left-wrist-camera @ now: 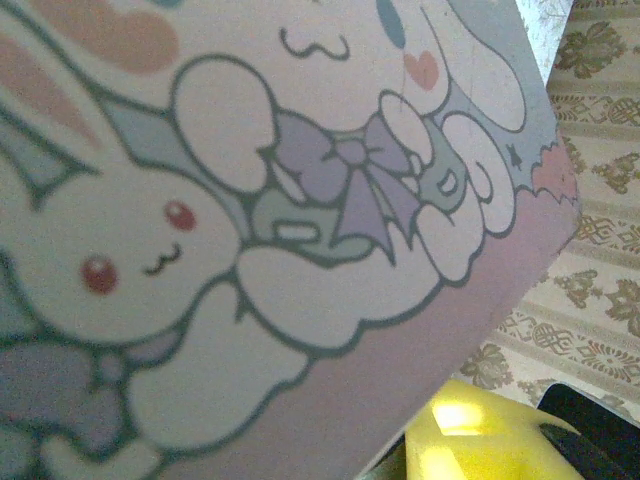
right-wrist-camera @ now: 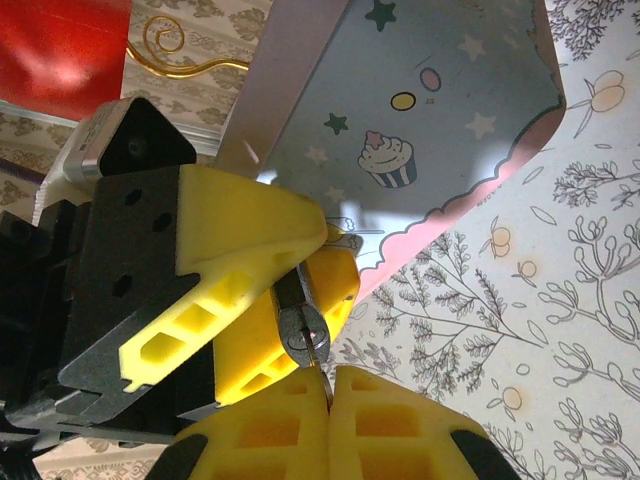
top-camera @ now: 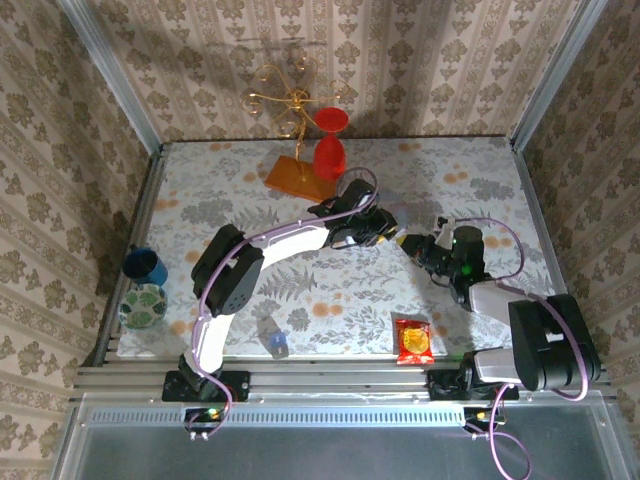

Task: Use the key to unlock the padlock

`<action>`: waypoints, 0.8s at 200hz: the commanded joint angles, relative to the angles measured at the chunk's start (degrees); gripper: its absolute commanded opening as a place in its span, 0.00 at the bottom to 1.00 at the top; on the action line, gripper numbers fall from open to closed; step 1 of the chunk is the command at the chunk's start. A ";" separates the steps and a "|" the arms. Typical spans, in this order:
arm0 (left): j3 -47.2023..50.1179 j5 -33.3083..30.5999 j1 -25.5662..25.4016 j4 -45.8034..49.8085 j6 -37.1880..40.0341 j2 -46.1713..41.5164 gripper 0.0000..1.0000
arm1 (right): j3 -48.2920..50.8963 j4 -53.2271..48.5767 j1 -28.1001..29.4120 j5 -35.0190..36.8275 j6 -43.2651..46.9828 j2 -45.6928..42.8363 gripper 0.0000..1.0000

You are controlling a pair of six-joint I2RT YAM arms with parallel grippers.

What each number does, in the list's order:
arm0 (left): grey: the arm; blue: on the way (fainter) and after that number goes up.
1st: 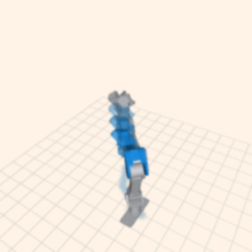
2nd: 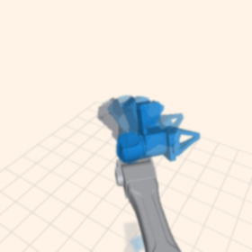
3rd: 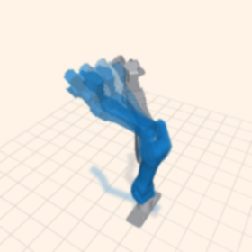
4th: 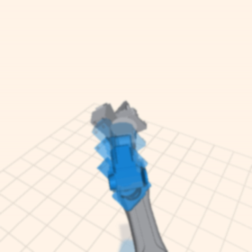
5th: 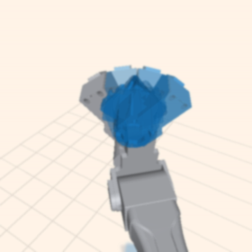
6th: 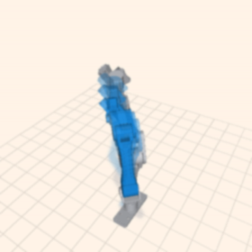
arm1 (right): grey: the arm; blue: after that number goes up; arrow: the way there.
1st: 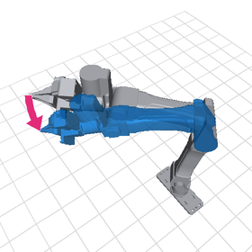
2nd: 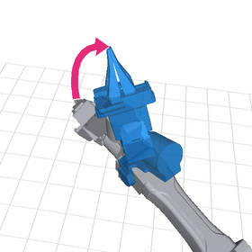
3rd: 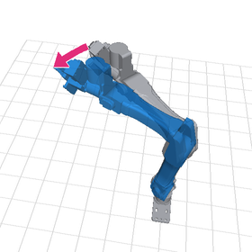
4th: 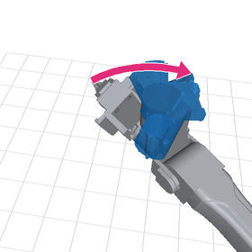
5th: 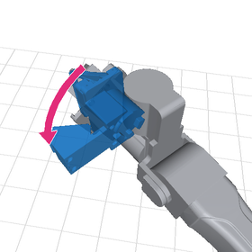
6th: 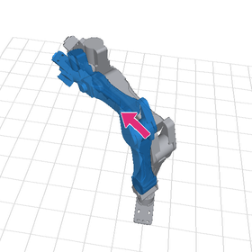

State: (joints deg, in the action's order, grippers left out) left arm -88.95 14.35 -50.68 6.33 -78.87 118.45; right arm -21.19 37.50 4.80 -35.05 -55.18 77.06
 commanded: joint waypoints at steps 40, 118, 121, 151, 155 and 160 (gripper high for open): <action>-0.53 3.40 -0.85 -1.69 0.83 -2.61 0.00 | -3.85 6.14 0.56 -2.04 -0.52 4.82 0.00; -0.22 4.54 -0.83 -1.67 1.15 -2.35 0.00 | -8.09 -9.20 -0.01 -0.98 1.54 0.99 0.00; -0.26 4.55 -0.85 -1.67 1.15 -2.35 0.00 | -8.10 -8.44 -0.21 -1.64 0.74 1.32 0.00; -0.22 4.72 -1.00 -1.49 0.46 -2.53 0.00 | -8.69 -2.71 -0.32 -5.56 -2.78 7.06 0.00; -0.30 4.81 -0.99 -1.49 0.44 -2.53 0.00 | -8.57 -2.08 -0.32 -5.53 -2.73 7.49 0.00; -0.47 4.96 -0.95 -1.45 0.47 -2.53 0.00 | -8.33 -0.88 -0.23 -5.48 -2.59 7.94 0.00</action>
State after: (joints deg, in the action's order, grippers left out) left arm -88.90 13.54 -49.74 6.07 -78.89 118.45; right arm -27.66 30.85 4.34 -38.94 -55.79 81.65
